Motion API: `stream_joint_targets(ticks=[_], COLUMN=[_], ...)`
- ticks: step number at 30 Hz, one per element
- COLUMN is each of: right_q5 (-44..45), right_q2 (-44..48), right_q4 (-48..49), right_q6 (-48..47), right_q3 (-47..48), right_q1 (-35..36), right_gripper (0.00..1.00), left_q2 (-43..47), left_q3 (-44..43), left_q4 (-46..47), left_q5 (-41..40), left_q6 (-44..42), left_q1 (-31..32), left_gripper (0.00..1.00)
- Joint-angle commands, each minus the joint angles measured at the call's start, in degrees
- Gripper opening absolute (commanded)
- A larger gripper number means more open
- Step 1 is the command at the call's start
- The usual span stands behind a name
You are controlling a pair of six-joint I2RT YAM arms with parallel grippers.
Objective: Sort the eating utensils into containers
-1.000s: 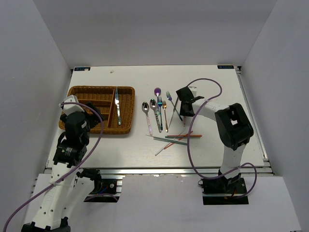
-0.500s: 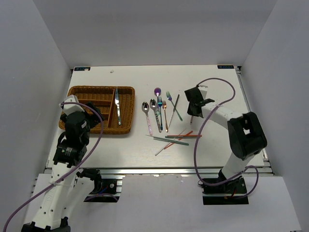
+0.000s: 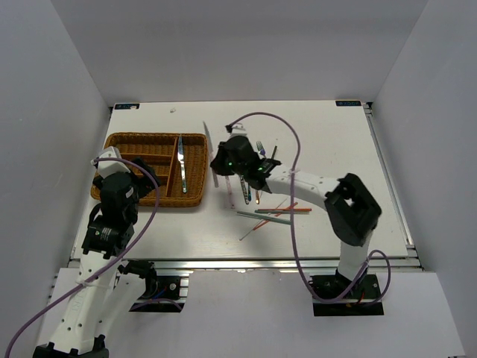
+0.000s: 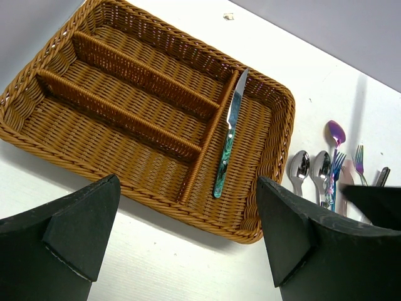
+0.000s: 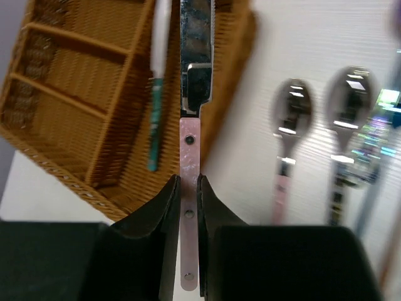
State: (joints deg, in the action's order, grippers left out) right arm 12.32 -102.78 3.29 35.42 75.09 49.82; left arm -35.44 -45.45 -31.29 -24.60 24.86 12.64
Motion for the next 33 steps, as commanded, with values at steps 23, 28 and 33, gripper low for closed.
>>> stream_joint_targets(ticks=[23, 28, 33], right_q5=[-2.1, -4.3, -2.4], right_q2=[-28.7, -30.5, -28.4], right_q4=[2.5, 1.9, 0.6], right_q6=[10.8, 10.5, 10.9], right_q3=[32.0, 33.6, 32.1], right_q1=[5.4, 5.5, 5.7], right_gripper=[0.05, 0.66, 0.79], left_q2=[2.3, 2.5, 2.7], left_q3=[0.1, 0.0, 0.1], left_q4=[0.4, 0.4, 0.3], left_q5=[1.0, 1.0, 0.9], left_q6=[-0.6, -0.6, -0.6], left_q1=[0.2, 0.5, 0.7], left_gripper=[0.98, 0.98, 0.98])
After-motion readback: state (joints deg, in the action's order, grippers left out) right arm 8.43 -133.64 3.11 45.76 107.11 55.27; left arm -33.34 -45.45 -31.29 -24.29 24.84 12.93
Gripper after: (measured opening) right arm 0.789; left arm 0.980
